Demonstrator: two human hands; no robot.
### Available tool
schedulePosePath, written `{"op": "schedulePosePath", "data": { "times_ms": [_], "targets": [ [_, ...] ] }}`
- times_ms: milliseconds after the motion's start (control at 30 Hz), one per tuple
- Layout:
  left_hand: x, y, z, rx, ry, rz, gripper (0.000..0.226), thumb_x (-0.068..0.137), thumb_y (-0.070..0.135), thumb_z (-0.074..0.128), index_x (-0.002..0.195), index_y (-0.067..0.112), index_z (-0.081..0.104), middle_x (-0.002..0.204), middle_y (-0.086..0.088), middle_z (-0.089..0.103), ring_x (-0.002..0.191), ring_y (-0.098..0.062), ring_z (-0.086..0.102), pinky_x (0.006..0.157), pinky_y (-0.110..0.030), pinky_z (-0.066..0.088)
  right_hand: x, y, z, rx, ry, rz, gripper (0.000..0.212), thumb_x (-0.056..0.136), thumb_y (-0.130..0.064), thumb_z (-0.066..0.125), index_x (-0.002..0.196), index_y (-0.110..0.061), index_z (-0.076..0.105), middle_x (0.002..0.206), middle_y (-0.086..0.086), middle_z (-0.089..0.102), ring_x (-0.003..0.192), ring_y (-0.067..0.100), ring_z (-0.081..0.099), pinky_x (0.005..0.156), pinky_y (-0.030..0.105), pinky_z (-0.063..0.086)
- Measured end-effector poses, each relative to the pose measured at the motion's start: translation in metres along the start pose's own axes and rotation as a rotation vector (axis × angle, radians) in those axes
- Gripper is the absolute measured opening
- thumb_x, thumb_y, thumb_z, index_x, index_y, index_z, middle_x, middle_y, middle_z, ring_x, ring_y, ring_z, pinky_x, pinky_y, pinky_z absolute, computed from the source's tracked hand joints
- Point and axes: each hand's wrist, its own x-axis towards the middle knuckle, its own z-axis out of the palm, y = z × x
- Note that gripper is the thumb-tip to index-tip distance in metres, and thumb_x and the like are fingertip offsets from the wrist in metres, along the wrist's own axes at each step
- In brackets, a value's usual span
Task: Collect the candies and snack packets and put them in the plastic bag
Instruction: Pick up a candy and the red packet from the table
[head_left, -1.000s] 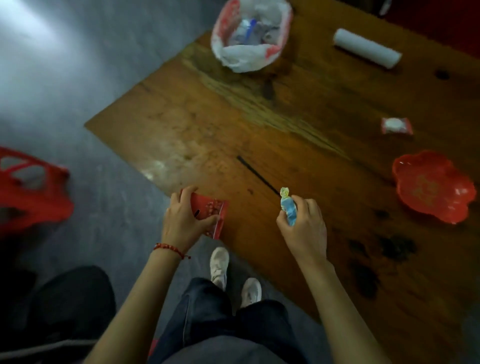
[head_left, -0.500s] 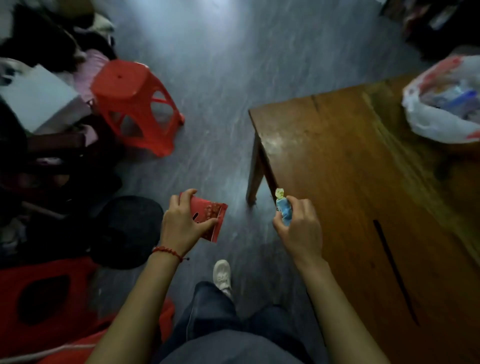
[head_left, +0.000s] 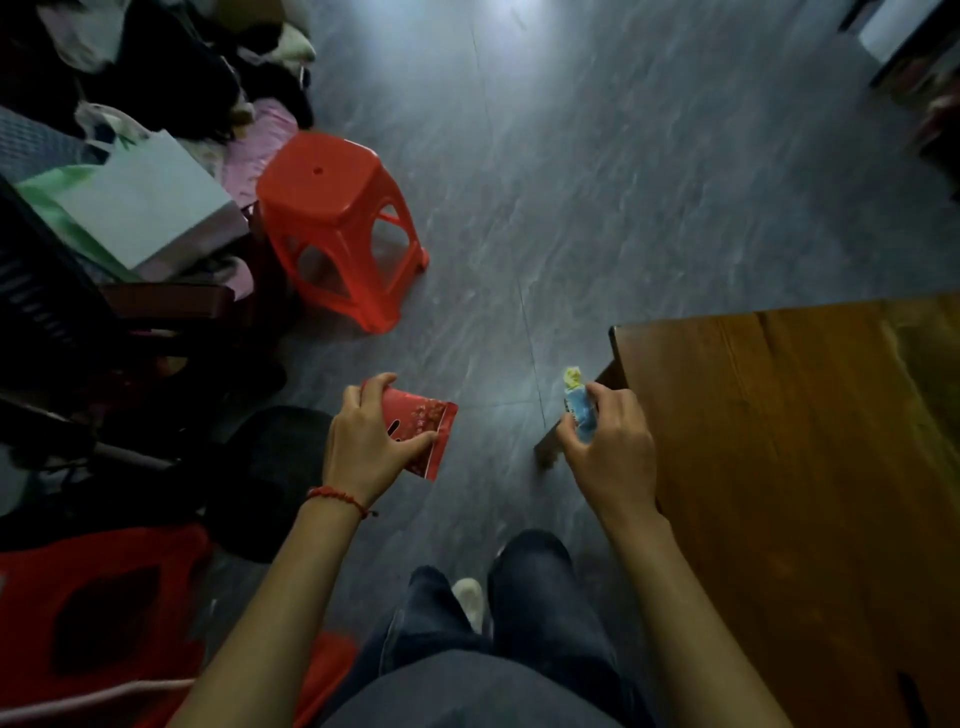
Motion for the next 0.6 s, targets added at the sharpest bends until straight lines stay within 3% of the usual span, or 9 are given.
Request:
{"op": "schedulePosePath", "data": {
  "times_ms": [267,600],
  "targets": [
    [0.106,0.024,0.007,-0.017,0.030,-0.001,0.079,0.055,0.025,0.087,0.123,0.009,0.050,0.104,-0.018,0.049,0.092,-0.035,0.055,0.081,-0.044,0.045,0.115,0.001,0.027,0.011,0.009,-0.045,0.037,0.073,-0.009,0.073,0.106,0.003,0.059,0.087,0.018,0.059,0.073,0.024,0.055,0.061,0.026,0.043],
    [0.236,0.057,0.007,-0.013,0.054,0.009,0.079,0.056,0.026,0.087,0.124,0.008,0.050,0.104,-0.016,0.050,0.088,-0.029,0.053,0.076,-0.035,0.044,0.247,0.000,0.045,0.032,0.012,-0.030,0.036,0.073,-0.008,0.073,0.105,0.001,0.060,0.085,0.016,0.058,0.069,0.014,0.046,0.056,0.022,0.036]
  ]
}}
